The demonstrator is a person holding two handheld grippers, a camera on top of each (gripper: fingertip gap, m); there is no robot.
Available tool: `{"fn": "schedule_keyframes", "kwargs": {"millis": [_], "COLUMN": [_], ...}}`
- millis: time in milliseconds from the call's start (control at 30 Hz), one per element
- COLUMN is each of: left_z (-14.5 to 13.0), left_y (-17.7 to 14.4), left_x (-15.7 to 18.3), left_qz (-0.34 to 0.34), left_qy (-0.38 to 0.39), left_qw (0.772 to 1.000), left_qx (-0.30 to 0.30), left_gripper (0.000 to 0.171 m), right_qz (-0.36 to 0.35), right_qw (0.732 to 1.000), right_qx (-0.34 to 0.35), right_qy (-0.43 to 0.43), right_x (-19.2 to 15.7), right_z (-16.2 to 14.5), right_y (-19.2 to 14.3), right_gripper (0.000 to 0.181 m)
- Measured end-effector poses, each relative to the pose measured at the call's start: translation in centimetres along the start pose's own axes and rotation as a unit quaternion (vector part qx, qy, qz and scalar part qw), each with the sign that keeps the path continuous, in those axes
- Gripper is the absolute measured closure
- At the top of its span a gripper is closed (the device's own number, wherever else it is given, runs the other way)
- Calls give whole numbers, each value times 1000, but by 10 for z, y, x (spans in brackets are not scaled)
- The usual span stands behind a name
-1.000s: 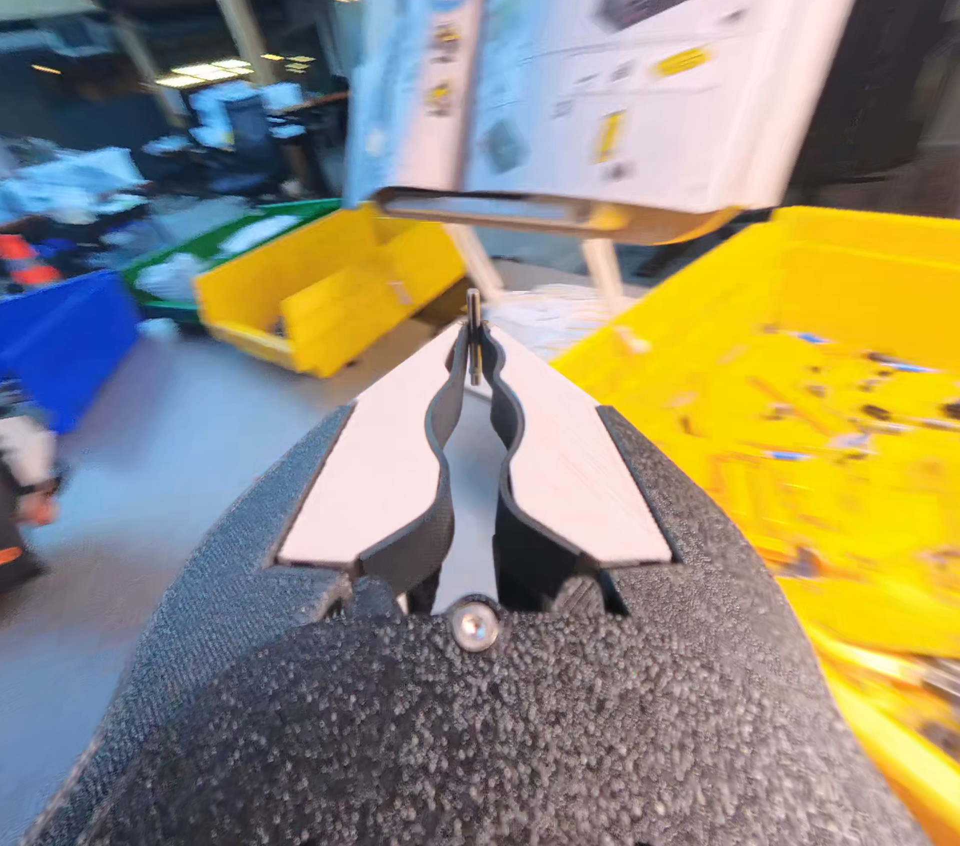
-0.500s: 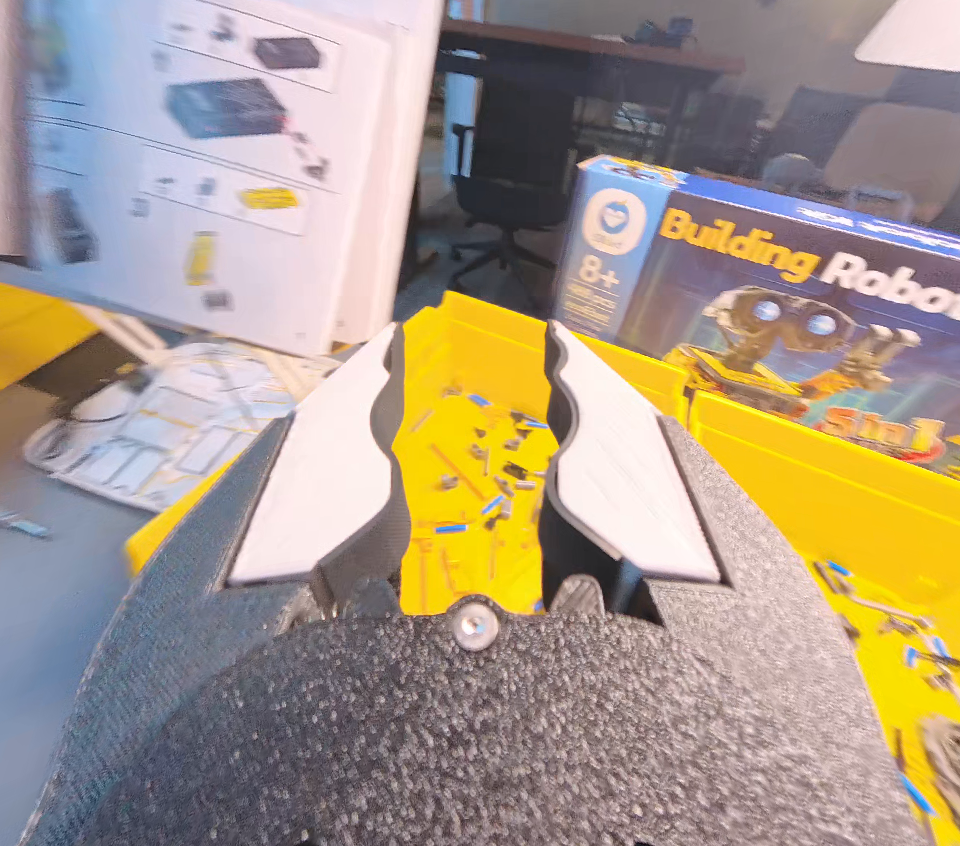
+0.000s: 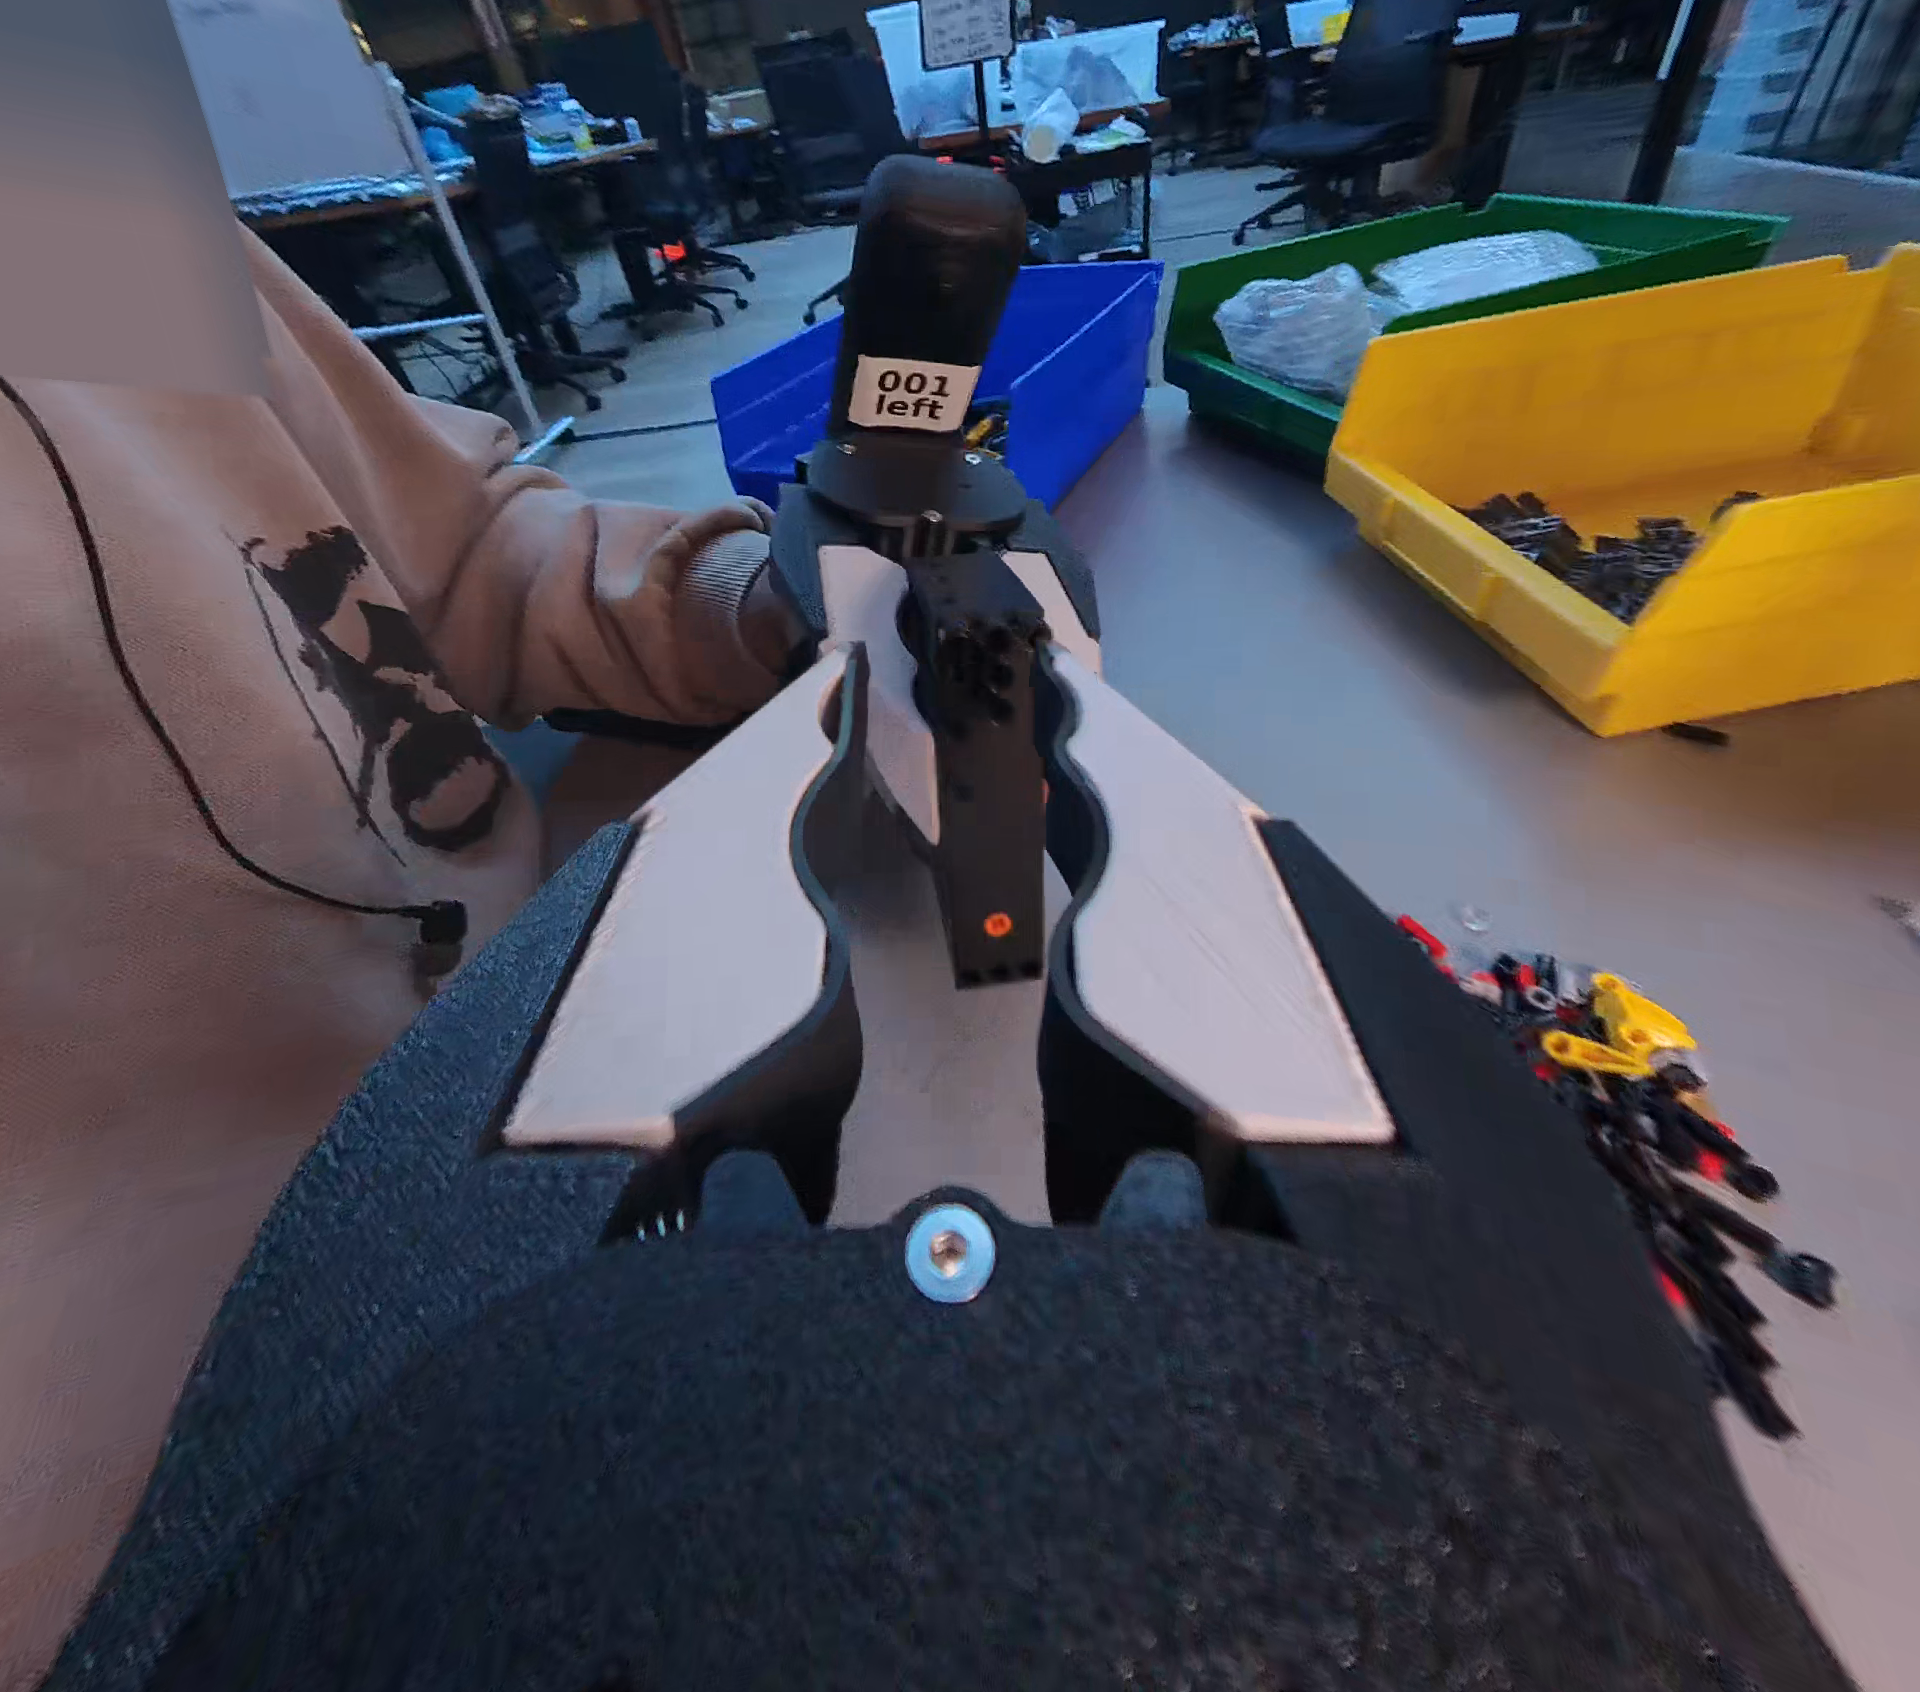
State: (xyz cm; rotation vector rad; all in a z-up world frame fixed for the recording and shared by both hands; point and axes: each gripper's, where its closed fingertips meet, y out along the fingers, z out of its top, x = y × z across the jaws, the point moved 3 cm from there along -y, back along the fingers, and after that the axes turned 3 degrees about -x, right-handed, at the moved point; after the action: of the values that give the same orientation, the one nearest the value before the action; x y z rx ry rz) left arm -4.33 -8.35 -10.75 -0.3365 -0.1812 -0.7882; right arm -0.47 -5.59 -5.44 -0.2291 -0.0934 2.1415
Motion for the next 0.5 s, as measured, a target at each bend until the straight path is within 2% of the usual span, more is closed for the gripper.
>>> {"fn": "schedule_keyframes", "kwargs": {"millis": [133,200,367,500], "left_z": [-2,-3,-9,7], "left_y": [3,5,8,-2], "left_x": [8,12,14,23], "left_qz": [-8,-12,-18,-42], "left_qy": [26,38,47,62], "left_qw": [1000,999,998,997], "left_qx": [-12,-18,-34,7], "left_gripper": [137,138,137,138], "right_qz": [9,15,25,59], "right_qw": [1000,1000,1000,998], "right_qx": [-11,-10,-18,-17], "right_qy": [-3,2,5,27], "right_x": [-3,-5,-7,-8], "right_z": [-5,-7,-14,-20], "right_y": [14,15,12,8], "right_gripper": [149,158,159,159]}}
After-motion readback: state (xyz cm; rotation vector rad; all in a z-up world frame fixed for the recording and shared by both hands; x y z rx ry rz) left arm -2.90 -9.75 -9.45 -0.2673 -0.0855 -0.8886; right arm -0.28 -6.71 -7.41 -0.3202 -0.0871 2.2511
